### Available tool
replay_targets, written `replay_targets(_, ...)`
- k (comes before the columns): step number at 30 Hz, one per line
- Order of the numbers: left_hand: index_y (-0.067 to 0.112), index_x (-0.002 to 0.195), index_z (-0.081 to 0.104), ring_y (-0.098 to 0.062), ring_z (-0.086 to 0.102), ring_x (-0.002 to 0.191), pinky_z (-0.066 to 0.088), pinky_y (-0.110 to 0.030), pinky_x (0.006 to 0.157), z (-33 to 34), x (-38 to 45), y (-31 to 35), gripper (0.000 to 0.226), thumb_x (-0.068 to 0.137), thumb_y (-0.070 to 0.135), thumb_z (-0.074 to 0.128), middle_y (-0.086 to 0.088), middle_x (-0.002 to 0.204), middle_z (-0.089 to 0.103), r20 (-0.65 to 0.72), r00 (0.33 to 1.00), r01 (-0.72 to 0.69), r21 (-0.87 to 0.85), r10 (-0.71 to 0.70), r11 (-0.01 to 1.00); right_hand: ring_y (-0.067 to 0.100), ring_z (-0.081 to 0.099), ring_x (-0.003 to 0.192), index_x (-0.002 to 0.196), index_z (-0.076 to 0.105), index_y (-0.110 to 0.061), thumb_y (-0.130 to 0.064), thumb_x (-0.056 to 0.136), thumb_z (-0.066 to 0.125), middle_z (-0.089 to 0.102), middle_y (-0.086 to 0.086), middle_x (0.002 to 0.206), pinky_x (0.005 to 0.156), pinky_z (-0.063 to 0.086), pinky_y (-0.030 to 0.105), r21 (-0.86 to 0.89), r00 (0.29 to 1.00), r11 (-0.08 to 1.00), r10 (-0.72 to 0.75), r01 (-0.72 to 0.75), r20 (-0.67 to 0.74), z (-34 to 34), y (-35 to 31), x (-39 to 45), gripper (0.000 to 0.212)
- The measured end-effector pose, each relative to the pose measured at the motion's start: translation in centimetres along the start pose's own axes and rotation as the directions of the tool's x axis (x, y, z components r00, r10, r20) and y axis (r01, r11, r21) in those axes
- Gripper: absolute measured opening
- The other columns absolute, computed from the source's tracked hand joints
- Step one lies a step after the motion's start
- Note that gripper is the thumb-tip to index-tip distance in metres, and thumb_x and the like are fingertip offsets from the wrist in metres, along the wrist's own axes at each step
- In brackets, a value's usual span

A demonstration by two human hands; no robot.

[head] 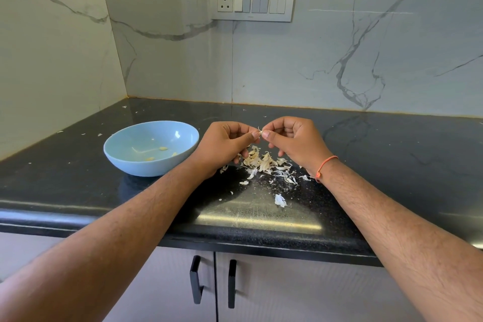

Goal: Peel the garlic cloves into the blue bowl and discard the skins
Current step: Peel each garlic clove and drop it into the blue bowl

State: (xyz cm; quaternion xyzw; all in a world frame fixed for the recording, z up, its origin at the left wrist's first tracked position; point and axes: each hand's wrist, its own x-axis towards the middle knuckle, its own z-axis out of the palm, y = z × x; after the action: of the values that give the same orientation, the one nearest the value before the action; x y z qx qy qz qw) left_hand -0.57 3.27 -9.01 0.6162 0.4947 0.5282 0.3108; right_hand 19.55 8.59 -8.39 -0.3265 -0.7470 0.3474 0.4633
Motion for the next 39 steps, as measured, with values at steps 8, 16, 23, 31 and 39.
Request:
replay_targets(8, 0.014, 0.102, 0.075, -0.009, 0.054, 0.04, 0.044, -0.018, 0.045, 0.31, -0.16, 0.18, 0.013, 0.104, 0.024, 0.066, 0.01, 0.06, 0.071, 0.006, 0.998, -0.066, 0.214, 0.066, 0.975, 0.016, 0.071, 0.068, 0.095, 0.078, -0.015, -0.018, 0.094, 0.077, 0.078, 0.005, 0.085, 0.053, 0.054, 0.028, -0.092, 0.999, 0.995, 0.031, -0.027, 0.042, 0.01, 0.3, -0.08, 0.004)
replay_targets(16, 0.0, 0.109, 0.074, -0.006, 0.061, 0.056, 0.047, -0.018, 0.045, 0.4, 0.22, 0.09, 0.021, 0.106, 0.017, 0.063, 0.001, 0.088, 0.079, 0.093, 0.996, -0.006, 0.036, 0.002, 0.999, 0.014, 0.067, 0.074, 0.095, 0.077, -0.006, -0.011, 0.094, 0.075, 0.078, 0.011, 0.088, 0.056, 0.049, 0.026, 0.183, 0.972, 0.961, 0.182, -0.208, 0.148, -0.47, -0.15, -0.33, 0.005)
replay_targets(23, 0.012, 0.098, 0.082, -0.033, 0.061, 0.067, 0.049, -0.021, 0.045, 0.18, 0.21, -0.25, 0.012, 0.098, 0.023, 0.076, -0.019, 0.085, 0.078, 0.001, 1.0, 0.004, 0.035, -0.004, 0.999, 0.003, 0.067, 0.063, 0.087, 0.081, -0.022, -0.021, 0.09, 0.081, 0.076, -0.007, 0.074, 0.057, 0.051, 0.014, -0.267, 0.995, 0.963, -0.064, 0.042, -0.074, 0.08, -0.05, -0.19, 0.004)
replay_targets(31, 0.009, 0.11, 0.078, -0.009, 0.064, 0.06, 0.048, -0.02, 0.047, 0.05, 0.0, 0.14, 0.018, 0.1, 0.022, 0.073, -0.005, 0.097, 0.081, 0.022, 0.999, 0.035, -0.067, -0.034, 0.997, 0.011, 0.07, 0.065, 0.086, 0.079, -0.022, -0.015, 0.092, 0.078, 0.078, -0.003, 0.077, 0.057, 0.053, 0.02, -0.153, 0.997, 0.985, -0.077, 0.075, -0.009, 0.07, -0.29, -0.29, 0.009)
replay_targets(39, 0.007, 0.106, 0.077, -0.008, 0.064, 0.061, 0.048, -0.019, 0.048, 0.12, 0.0, 0.12, 0.02, 0.103, 0.024, 0.068, -0.002, 0.098, 0.081, 0.025, 0.999, 0.033, -0.051, -0.032, 0.998, 0.018, 0.068, 0.07, 0.094, 0.078, -0.006, -0.012, 0.095, 0.075, 0.078, 0.011, 0.084, 0.053, 0.052, 0.027, 0.037, 0.999, 0.999, 0.004, -0.006, 0.048, -0.15, -0.18, -0.1, 0.006)
